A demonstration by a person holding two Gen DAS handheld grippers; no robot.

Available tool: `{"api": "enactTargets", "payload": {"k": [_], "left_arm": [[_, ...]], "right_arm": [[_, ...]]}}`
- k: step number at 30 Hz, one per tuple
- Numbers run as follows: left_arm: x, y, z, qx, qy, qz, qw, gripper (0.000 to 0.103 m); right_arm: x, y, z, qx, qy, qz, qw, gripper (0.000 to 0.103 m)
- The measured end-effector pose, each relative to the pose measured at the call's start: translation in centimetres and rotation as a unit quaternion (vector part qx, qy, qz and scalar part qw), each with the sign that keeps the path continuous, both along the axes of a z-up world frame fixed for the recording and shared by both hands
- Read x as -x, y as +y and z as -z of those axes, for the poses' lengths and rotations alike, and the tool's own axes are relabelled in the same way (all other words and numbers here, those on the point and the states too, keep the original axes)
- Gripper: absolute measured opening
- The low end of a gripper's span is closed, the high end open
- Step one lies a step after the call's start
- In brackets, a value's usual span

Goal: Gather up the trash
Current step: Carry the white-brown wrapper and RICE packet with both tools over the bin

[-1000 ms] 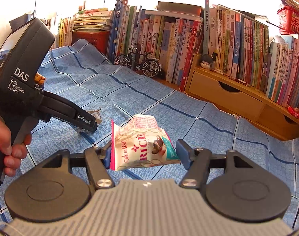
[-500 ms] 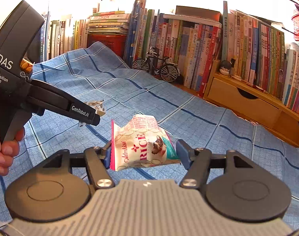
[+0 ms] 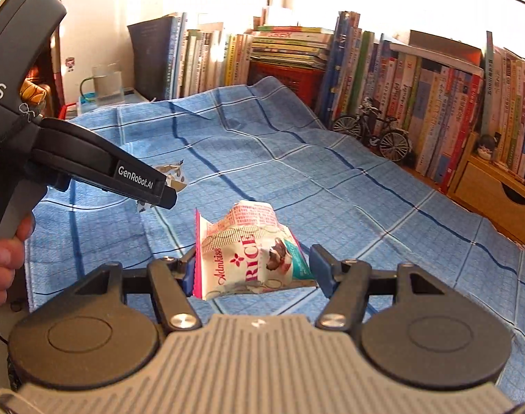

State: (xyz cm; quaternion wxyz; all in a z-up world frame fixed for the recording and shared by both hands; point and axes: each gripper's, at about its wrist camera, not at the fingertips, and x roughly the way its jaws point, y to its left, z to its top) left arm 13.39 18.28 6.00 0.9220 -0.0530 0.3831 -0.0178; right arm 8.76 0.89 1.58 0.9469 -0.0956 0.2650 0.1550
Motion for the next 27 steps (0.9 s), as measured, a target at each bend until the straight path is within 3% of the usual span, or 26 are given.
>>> {"api": "enactTargets", "payload": {"k": [10,27], "left_arm": [[7.0,4.3,0.1,-0.010,0.005,-0.078,0.9969,0.021],[17.3,9.6,0.2,-0.015,0.014,-0.195,0.9806,0.021]], "right_arm": [[3.4,3.7,0.4,0.002,0.002,-0.085,0.996,0.067],[8.5,8.5,0.3,0.005,0.003,-0.192,0.981,0.067]]}}
